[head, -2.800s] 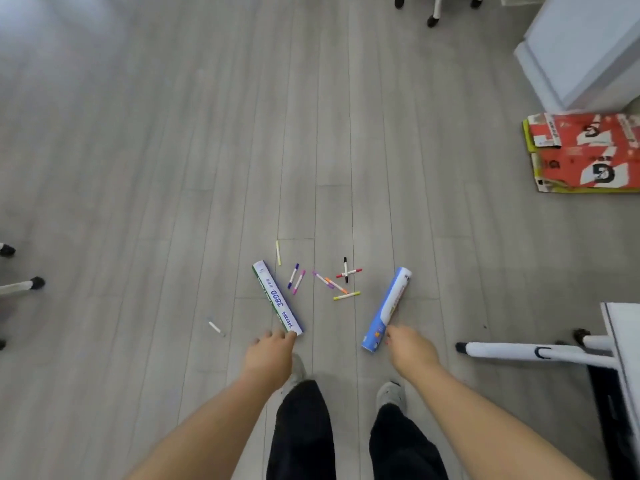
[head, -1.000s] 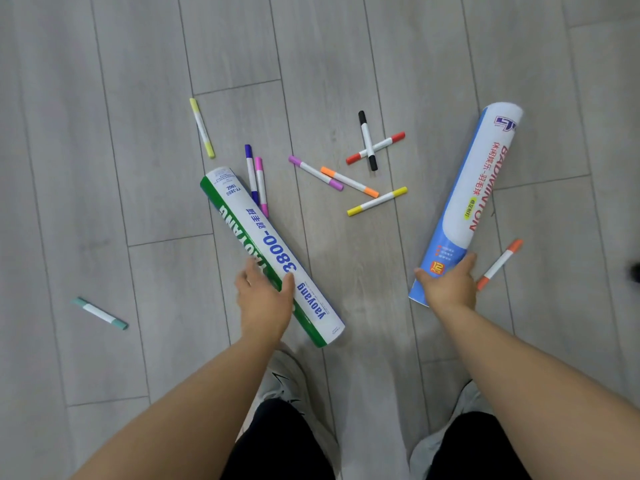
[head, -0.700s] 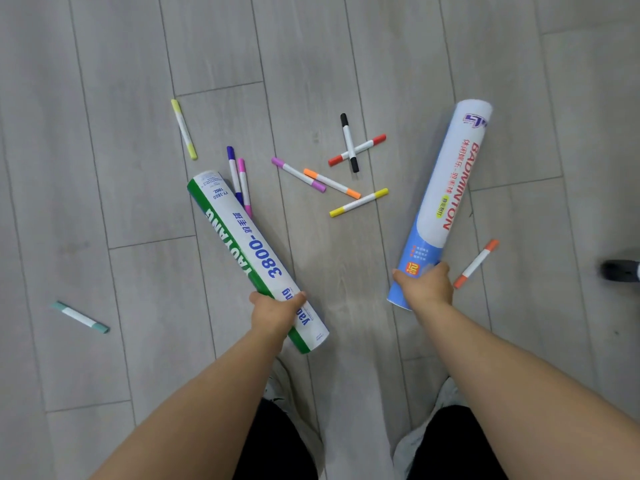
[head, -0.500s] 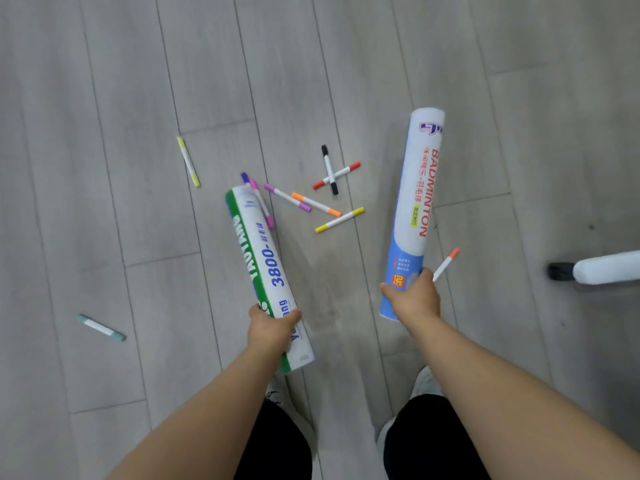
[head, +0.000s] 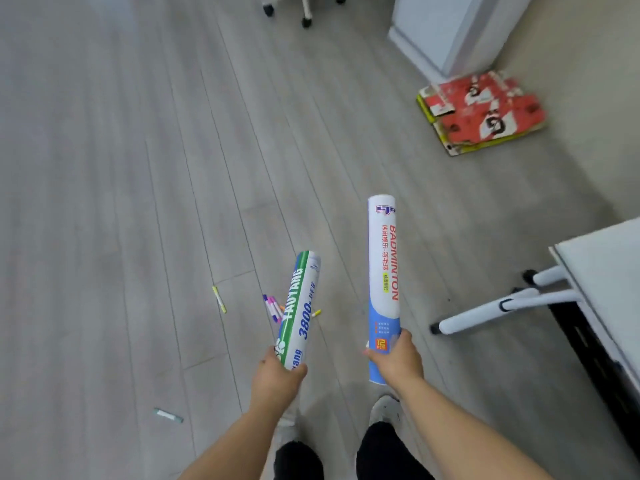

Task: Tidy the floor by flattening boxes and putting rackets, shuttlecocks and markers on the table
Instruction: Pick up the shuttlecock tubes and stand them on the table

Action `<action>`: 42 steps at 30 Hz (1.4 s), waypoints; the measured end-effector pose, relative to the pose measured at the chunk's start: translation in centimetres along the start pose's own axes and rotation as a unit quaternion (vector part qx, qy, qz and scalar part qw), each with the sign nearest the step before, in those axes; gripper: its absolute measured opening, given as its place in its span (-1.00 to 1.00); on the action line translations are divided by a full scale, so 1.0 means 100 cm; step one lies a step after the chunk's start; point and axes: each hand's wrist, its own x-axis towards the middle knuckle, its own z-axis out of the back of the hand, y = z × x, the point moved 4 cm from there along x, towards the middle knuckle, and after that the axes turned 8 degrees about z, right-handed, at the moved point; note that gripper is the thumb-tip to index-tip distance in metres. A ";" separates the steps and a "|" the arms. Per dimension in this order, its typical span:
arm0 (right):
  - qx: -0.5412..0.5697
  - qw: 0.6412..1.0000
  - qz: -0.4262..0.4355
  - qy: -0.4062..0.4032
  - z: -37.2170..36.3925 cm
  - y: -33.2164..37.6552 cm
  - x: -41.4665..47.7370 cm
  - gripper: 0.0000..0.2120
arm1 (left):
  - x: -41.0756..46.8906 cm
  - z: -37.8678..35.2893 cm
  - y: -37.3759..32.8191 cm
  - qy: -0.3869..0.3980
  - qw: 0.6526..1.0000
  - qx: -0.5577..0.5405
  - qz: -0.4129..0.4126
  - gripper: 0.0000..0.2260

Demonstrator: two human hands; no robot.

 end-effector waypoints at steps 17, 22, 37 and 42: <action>0.177 0.948 -0.011 -0.266 0.359 0.013 -0.263 -0.40 | -0.320 0.045 -0.271 0.068 0.897 0.177 -0.399 -0.37; 0.204 0.924 -0.050 -0.320 0.424 -0.068 -0.312 -0.35 | -0.405 -0.037 -0.304 0.118 0.846 0.252 -0.455 -0.34; 0.233 0.908 -0.197 -0.288 0.540 -0.336 -0.304 -0.44 | -0.521 -0.342 -0.309 0.111 0.783 0.418 -0.448 -0.26; 0.248 0.901 -0.242 -0.260 0.549 -0.376 -0.280 -0.40 | -0.537 -0.391 -0.287 0.111 0.789 0.418 -0.437 -0.37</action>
